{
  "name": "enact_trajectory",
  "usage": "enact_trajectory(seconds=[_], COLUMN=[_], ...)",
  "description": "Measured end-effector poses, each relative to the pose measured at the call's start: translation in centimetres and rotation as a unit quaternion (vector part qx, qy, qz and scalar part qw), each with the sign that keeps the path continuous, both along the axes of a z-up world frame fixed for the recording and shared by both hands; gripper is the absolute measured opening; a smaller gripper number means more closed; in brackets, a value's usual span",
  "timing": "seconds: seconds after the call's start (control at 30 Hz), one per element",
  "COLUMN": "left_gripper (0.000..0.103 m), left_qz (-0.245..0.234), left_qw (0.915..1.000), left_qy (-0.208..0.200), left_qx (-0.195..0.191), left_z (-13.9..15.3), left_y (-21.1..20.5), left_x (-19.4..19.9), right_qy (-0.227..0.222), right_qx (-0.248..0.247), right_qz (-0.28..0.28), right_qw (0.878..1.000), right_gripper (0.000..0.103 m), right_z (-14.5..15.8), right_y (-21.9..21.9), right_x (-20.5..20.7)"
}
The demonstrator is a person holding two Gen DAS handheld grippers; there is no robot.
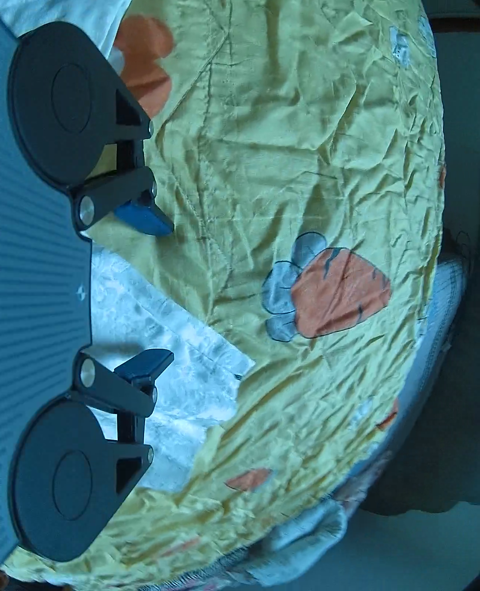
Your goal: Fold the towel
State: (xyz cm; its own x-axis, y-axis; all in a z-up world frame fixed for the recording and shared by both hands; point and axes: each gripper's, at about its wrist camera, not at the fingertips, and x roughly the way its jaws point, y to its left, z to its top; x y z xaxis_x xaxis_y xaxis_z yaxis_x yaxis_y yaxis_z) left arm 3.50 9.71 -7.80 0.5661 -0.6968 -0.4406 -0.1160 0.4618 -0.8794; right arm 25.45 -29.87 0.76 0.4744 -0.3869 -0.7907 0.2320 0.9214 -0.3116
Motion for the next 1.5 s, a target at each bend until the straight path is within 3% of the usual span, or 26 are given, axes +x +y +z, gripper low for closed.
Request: enact_trajectory(seconds=[0.13, 0.3, 0.33, 0.4, 0.57, 0.73, 0.83, 1.0, 1.13, 1.37, 1.5], left_gripper=[0.016, 0.016, 0.016, 0.016, 0.016, 0.016, 0.015, 0.015, 0.015, 0.016, 0.016], left_qz=[-0.004, -0.004, -0.004, -0.005, -0.006, -0.005, -0.002, -0.002, 0.001, -0.004, -0.006], left_qw=[1.0000, 0.9998, 0.9998, 0.9997, 0.9997, 0.9996, 0.9996, 0.9997, 0.9995, 0.9997, 0.9997], left_qy=[-0.007, -0.015, -0.017, -0.019, -0.021, -0.020, -0.016, -0.018, -0.019, -0.014, -0.017], left_qx=[0.000, 0.008, 0.010, 0.012, 0.014, 0.018, 0.021, 0.018, 0.025, 0.018, 0.017], left_z=[-0.1, 0.0, 0.1, 0.0, 0.2, 0.4, 0.4, 0.4, 0.5, 0.5, 0.5], left_y=[0.0, -0.2, -0.3, -0.5, -0.6, -0.8, -1.0, -1.0, -1.2, -1.0, -0.7], left_x=[0.0, -0.1, -0.1, -0.2, -0.2, -0.1, -0.1, -0.2, -0.4, -0.3, -0.1], right_qy=[0.018, 0.025, 0.025, 0.024, 0.022, 0.015, -0.009, -0.117, -0.156, -0.244, -0.252], right_qx=[-0.040, -0.046, -0.042, -0.015, -0.002, 0.057, 0.108, 0.220, 0.293, 0.352, 0.393], right_qz=[-0.031, -0.035, -0.031, -0.034, -0.056, -0.074, -0.082, -0.081, -0.093, -0.104, -0.125], right_qw=[0.999, 0.998, 0.998, 0.999, 0.998, 0.995, 0.991, 0.965, 0.939, 0.898, 0.875], right_gripper=[0.063, 0.062, 0.049, 0.021, 0.021, 0.020, 0.008, 0.005, 0.005, 0.005, 0.006], right_z=[0.0, -0.4, -0.4, -0.5, -0.3, 0.1, 0.4, 2.6, 3.5, 4.9, 2.6], right_y=[-1.2, -1.8, -1.6, -1.6, -2.7, -5.2, -6.5, -10.5, -13.8, -17.0, -19.4], right_x=[0.2, -0.2, 0.0, 0.7, 1.9, 1.5, 0.3, -4.6, -8.3, -18.5, -24.4])
